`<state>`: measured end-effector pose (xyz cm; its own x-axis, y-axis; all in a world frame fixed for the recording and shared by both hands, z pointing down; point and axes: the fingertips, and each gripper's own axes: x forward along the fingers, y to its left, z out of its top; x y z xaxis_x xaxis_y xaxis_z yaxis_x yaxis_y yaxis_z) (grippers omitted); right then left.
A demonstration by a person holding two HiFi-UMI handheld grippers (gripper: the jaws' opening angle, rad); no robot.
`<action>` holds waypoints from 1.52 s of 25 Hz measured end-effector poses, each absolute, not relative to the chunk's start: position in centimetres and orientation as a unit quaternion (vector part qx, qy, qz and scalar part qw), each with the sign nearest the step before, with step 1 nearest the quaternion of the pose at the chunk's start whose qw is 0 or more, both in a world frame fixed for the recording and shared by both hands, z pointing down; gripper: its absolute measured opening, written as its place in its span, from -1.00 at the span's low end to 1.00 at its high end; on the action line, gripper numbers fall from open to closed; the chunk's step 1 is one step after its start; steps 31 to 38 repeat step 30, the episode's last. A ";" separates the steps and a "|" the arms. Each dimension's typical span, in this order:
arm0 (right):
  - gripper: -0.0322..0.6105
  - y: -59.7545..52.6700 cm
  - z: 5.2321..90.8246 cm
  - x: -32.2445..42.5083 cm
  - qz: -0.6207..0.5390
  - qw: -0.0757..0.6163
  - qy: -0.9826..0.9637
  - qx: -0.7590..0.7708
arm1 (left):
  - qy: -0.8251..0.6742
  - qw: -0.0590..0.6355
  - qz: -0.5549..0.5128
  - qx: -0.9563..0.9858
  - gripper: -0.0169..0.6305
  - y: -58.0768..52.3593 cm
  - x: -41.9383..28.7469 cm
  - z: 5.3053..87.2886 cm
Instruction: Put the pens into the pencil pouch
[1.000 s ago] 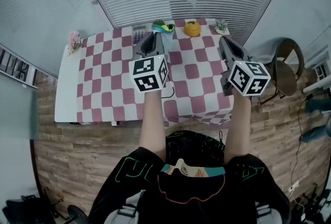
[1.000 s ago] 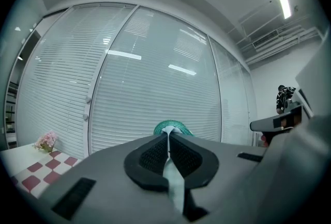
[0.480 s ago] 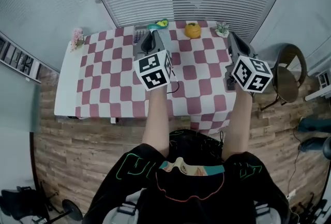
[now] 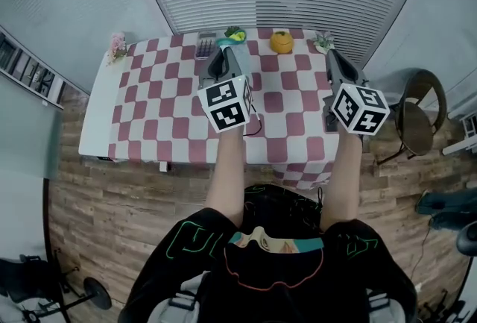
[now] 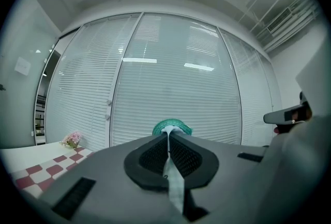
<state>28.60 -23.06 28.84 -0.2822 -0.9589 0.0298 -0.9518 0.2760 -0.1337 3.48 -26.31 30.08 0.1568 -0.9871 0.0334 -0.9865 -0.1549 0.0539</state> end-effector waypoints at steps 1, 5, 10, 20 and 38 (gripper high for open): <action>-0.89 -23.1 28.9 28.5 -0.063 0.029 0.800 -0.596 | -0.650 0.031 -0.005 0.759 -0.95 -26.2 3.5 30.0; -0.89 -22.9 28.6 28.4 -0.061 0.033 0.805 -0.590 | -0.650 0.027 -0.005 0.759 -0.95 -25.8 3.6 29.8; -0.89 -22.9 28.4 28.1 -0.055 0.033 0.811 -0.581 | -0.651 0.023 -0.007 0.759 -0.95 -25.6 3.6 29.5; -0.89 -22.6 28.1 28.2 -0.048 0.027 0.815 -0.577 | -0.645 0.014 -0.007 0.764 -0.95 -25.2 4.1 29.0; -0.89 -21.8 28.5 27.7 -0.040 0.021 0.819 -0.572 | -0.641 0.016 -0.005 0.767 -0.95 -24.4 4.0 29.5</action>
